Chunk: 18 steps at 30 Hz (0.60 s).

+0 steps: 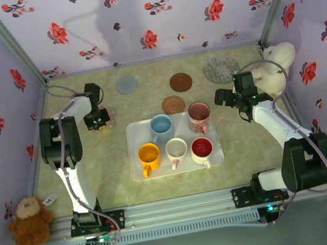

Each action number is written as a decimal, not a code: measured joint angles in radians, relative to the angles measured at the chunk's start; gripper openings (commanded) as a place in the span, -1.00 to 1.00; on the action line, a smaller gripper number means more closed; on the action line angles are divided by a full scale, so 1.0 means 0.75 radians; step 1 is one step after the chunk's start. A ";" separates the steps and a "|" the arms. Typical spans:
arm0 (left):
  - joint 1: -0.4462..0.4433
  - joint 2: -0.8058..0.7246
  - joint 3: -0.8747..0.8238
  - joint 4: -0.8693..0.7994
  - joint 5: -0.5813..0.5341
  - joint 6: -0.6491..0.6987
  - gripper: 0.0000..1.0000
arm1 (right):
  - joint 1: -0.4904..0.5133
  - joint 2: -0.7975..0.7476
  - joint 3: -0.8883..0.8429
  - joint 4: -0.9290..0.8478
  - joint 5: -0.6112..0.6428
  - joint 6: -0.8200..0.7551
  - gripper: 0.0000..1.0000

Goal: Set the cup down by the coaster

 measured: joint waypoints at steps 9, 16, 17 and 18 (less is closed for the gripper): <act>0.000 -0.007 -0.012 0.010 0.001 0.000 -1.00 | 0.000 0.000 0.002 0.000 0.000 0.000 0.98; 0.000 -0.094 -0.130 0.010 0.001 0.001 -1.00 | 0.009 0.000 0.002 0.000 -0.001 0.001 0.98; 0.000 -0.104 -0.140 0.003 0.001 0.001 -1.00 | 0.011 0.001 0.002 0.001 -0.001 0.001 0.98; 0.000 -0.116 -0.152 -0.005 0.002 0.001 -1.00 | 0.014 0.002 0.003 0.001 -0.001 0.001 0.98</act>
